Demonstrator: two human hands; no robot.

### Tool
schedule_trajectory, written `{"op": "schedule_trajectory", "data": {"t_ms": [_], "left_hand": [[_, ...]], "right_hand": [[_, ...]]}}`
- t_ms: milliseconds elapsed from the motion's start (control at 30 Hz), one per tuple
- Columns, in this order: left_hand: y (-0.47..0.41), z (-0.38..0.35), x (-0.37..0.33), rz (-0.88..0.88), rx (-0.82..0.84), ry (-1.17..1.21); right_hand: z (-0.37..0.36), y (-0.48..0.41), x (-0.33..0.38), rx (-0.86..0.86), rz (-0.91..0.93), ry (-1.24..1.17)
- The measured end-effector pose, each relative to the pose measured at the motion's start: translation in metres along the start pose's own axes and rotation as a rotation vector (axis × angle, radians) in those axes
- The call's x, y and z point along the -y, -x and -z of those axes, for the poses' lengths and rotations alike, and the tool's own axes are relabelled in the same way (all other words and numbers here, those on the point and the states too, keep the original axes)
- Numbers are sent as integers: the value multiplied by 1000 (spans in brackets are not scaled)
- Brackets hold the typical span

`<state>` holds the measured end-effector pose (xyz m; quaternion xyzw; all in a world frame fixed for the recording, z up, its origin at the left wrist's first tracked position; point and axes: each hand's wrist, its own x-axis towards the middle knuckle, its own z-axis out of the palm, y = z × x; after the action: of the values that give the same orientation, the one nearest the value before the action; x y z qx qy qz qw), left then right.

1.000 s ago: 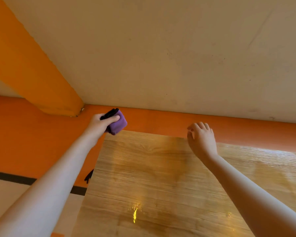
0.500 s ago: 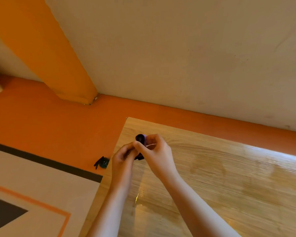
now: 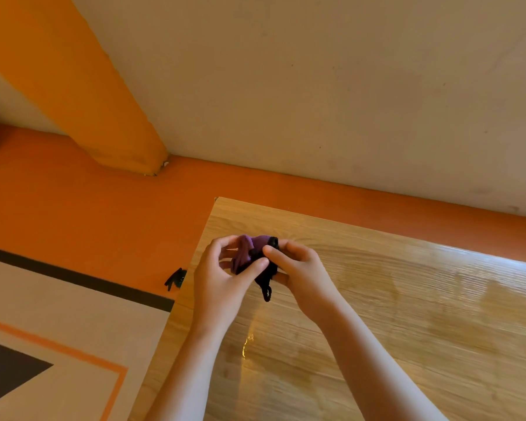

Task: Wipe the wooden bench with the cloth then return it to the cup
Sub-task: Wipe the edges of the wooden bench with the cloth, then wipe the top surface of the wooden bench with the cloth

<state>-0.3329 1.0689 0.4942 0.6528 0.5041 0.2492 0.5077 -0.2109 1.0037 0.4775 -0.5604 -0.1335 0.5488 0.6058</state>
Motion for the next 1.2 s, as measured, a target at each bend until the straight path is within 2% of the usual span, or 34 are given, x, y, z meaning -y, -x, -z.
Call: {"op": "schedule_trajectory", "data": {"t_ms": [67, 233, 367, 467, 633, 733, 800, 867, 933, 1000, 1067, 1200], "left_hand": [[-2, -3, 0, 9, -6, 9], [-7, -6, -3, -14, -132, 94], [6, -24, -19, -138, -153, -30], [11, -32, -20, -184, -138, -28], [16, -29, -14, -274, -92, 7], [23, -26, -12, -249, -62, 91], [24, -18, -1, -259, -116, 95], [24, -3, 20, -238, -257, -57], [23, 16, 46, -92, -379, -251], [21, 37, 75, 66, -426, -454], [22, 54, 96, 111, -399, -615], [24, 60, 118, 151, -285, -721]], "right_hand": [[6, 1, 2, -30, 2, 48], [18, -1, 5, -303, 109, 411], [9, 4, 9, -350, 198, 584], [2, 9, 13, -337, 270, 503], [0, 12, 15, -152, 182, 110], [-8, 2, 5, -242, 145, 220], [-13, -9, 0, -240, 142, 304], [-14, -23, 0, -211, 162, 401], [-13, -40, 8, -166, 191, 479], [-12, -61, 21, -127, 230, 639], [-14, -87, 32, -82, 272, 851], [-26, -126, 47, -45, 345, 1144]]}}
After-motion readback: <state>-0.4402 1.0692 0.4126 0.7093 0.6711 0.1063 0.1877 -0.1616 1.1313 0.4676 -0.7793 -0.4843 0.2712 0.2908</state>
